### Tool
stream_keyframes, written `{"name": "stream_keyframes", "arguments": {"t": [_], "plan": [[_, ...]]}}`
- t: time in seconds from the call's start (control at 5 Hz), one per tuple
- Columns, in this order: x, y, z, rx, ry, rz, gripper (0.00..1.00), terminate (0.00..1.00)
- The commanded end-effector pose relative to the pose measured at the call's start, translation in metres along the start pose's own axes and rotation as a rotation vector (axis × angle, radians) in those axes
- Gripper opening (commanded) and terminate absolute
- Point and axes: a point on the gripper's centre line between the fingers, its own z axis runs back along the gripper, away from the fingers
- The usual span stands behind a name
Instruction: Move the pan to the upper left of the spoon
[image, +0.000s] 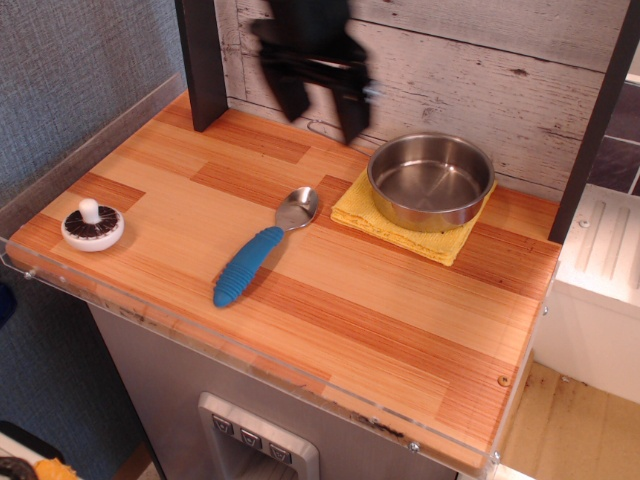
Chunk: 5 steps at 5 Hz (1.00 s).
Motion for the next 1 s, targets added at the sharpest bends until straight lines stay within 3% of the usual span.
{"name": "stream_keyframes", "arguments": {"t": [0.0, 0.2, 0.4, 0.8], "plan": [[0.044, -0.056, -0.014, 0.061, -0.028, -0.034, 1.0, 0.0], [0.051, -0.065, -0.03, 0.112, -0.026, -0.007, 1.0, 0.0], [0.06, -0.063, -0.052, 0.109, -0.012, -0.005, 1.0, 0.0], [0.072, -0.062, -0.073, 0.094, -0.014, 0.002, 1.0, 0.0]]}}
